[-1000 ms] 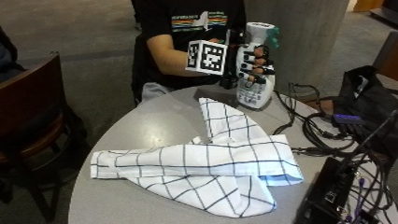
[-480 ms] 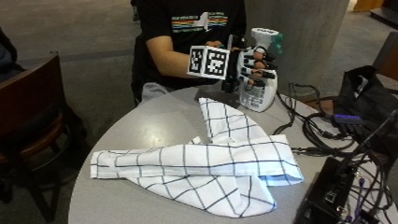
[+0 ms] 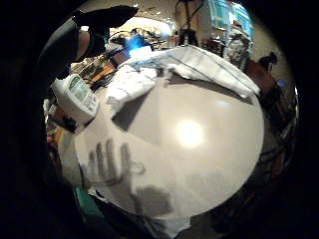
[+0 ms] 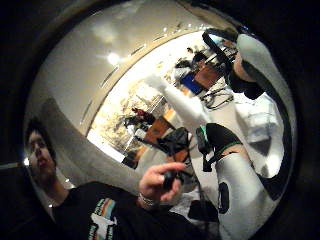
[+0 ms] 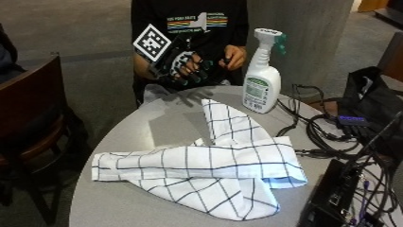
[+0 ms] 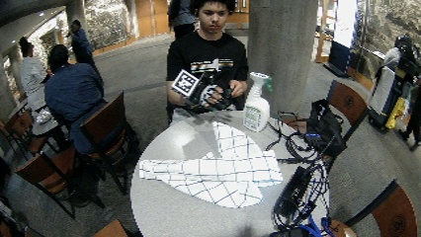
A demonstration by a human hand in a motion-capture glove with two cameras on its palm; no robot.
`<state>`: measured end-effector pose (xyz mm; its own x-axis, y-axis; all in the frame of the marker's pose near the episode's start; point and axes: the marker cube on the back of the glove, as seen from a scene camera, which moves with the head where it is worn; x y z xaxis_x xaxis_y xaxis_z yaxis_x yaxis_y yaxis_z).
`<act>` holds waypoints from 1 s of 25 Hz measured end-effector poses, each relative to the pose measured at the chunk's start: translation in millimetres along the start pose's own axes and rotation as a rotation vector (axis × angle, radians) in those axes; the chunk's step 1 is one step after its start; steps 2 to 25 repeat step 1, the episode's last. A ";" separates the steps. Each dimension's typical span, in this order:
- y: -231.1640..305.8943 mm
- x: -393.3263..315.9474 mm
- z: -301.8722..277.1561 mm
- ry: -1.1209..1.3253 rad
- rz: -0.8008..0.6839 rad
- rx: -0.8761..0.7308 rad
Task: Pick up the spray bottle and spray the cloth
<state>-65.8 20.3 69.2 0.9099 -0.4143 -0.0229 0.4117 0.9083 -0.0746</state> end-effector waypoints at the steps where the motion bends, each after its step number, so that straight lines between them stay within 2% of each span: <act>1: 5.0 2.6 -3.8 0.018 0.004 0.009; 25: 5.0 2.6 -3.8 0.018 0.004 0.009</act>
